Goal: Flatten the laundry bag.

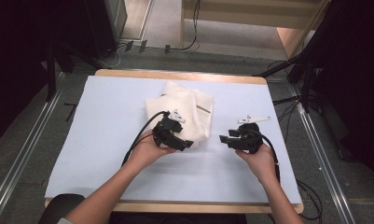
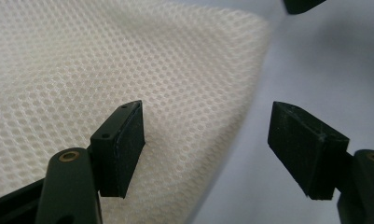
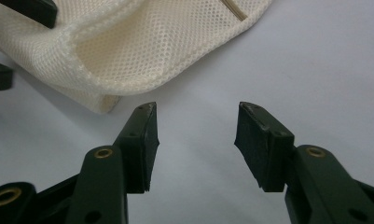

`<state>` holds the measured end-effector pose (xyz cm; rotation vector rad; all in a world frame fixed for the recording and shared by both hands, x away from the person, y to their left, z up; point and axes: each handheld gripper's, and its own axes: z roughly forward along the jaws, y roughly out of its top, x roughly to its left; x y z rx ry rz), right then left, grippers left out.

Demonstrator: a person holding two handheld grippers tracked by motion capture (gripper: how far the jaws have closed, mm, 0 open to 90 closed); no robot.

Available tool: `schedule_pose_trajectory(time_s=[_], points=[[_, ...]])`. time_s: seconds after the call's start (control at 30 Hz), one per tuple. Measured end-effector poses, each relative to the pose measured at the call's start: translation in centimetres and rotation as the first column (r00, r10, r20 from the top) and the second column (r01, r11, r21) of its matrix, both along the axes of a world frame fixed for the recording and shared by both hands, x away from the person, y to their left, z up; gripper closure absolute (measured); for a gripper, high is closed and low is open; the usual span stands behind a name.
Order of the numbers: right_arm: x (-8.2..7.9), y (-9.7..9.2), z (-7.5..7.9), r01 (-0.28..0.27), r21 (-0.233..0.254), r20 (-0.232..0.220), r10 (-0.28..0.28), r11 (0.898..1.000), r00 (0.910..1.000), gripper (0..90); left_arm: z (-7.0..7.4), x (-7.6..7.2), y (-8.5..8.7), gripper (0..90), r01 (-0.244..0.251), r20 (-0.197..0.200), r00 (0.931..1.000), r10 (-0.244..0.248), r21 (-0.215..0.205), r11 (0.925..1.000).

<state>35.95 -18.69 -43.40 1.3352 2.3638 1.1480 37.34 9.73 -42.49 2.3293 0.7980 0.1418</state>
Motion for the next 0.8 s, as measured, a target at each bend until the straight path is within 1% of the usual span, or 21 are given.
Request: schedule_pose_trajectory(time_s=[0.03,0.1,0.13,0.2,0.23,0.27,0.3,0.33,0.37,0.4,0.43,0.47,0.5,0.53,0.57,0.6,0.63,0.67,0.7,0.73,0.8], points=[[0.0,0.0,0.0,-0.001,-0.001,-0.001,0.001,1.000,1.0000,49.6,-0.4,0.1,-0.1,30.5,-0.007,0.002,1.0000,0.007,0.016,0.9999],[0.0,-0.1,-0.1,0.000,-0.002,-0.009,0.000,1.000,1.0000,49.7,-1.0,0.3,-0.1,37.0,-0.014,0.016,0.9998,0.014,0.042,0.9990],[0.0,-0.1,-0.1,-0.003,-0.002,-0.010,0.003,1.000,0.9999,49.7,-1.2,0.3,0.0,43.9,-0.023,0.019,0.9996,0.023,0.041,0.9989],[0.0,0.0,-0.2,-0.007,-0.002,-0.010,0.007,1.000,0.9999,50.1,-1.2,0.4,0.4,59.0,-0.024,0.011,0.9997,0.023,0.014,0.9996],[0.0,0.1,-0.2,-0.009,0.000,-0.011,0.009,1.000,0.9999,50.4,-1.1,0.3,0.5,68.7,-0.029,0.015,0.9995,0.029,0.003,0.9996],[0.0,0.2,-0.2,-0.013,-0.001,-0.012,0.013,1.000,0.9998,50.6,-0.9,0.4,0.8,74.6,-0.029,0.020,0.9994,0.029,-0.002,0.9996],[-0.1,0.3,-0.2,-0.016,-0.003,-0.013,0.016,1.000,0.9998,50.9,-0.7,0.4,1.0,80.5,-0.040,0.014,0.9991,0.040,-0.025,0.9989],[-0.1,0.4,-0.2,-0.023,-0.004,-0.011,0.022,1.000,0.9997,51.2,-0.3,0.5,1.5,83.3,-0.052,0.008,0.9986,0.052,-0.055,0.9972],[-0.1,0.6,-0.2,-0.024,-0.003,-0.012,0.024,1.000,0.9996,51.4,0.1,0.6,1.9,84.2,-0.062,0.006,0.9980,0.063,-0.084,0.9946],[-0.2,0.7,-0.1,-0.027,-0.004,-0.010,0.027,1.000,0.9996,51.7,0.1,0.6,1.9,84.6,-0.062,0.006,0.9980,0.063,-0.084,0.9946],[-0.2,0.9,-0.1,-0.033,-0.003,-0.004,0.032,0.999,0.9995,51.9,1.2,0.7,3.2,84.7,-0.091,0.002,0.9957,0.092,-0.152,0.9842],[-0.3,1.1,-0.1,-0.035,-0.002,-0.003,0.035,0.999,0.9994,52.1,1.8,0.8,3.9,84.7,-0.110,0.000,0.9937,0.112,-0.188,0.9760],[-0.3,1.4,0.0,-0.043,-0.002,0.001,0.043,0.999,0.9991,52.1,2.4,0.8,4.7,84.7,-0.129,0.000,0.9912,0.132,-0.227,0.9653],[-0.3,1.6,0.0,-0.043,0.000,0.004,0.043,0.999,0.9991,52.2,2.9,0.9,5.5,84.6,-0.141,-0.009,0.9896,0.143,-0.261,0.9549],[-0.3,1.9,0.0,-0.048,0.001,0.004,0.048,0.999,0.9989,52.2,3.2,0.9,6.0,84.6,-0.149,-0.013,0.9884,0.151,-0.279,0.9486],[-0.3,2.1,0.0,-0.053,0.003,0.006,0.053,0.999,0.9986,52.2,3.7,0.8,6.7,84.6,-0.161,-0.009,0.9860,0.166,-0.298,0.9408],[-0.3,2.4,0.0,-0.056,0.005,0.011,0.056,0.998,0.9984,52.3,3.7,0.8,6.7,84.4,-0.161,-0.009,0.9860,0.166,-0.298,0.9408],[-0.2,2.6,0.0,-0.057,0.011,0.014,0.057,0.998,0.9983,52.4,4.2,0.7,7.7,84.3,-0.177,-0.004,0.9826,0.186,-0.317,0.9316],[-0.1,2.9,0.1,-0.054,0.024,0.014,0.054,0.998,0.9984,52.4,4.4,0.7,8.1,84.3,-0.184,0.000,0.9809,0.194,-0.328,0.9267],[-0.1,3.2,0.1,-0.054,0.034,0.014,0.054,0.998,0.9985,52.4,4.6,0.6,8.4,84.2,-0.186,0.001,0.9803,0.198,-0.330,0.9253],[0.2,3.8,0.2,-0.054,0.040,0.019,0.054,0.998,0.9984,52.0,4.9,0.5,9.1,84.0,-0.203,0.005,0.9757,0.219,-0.351,0.9142]])
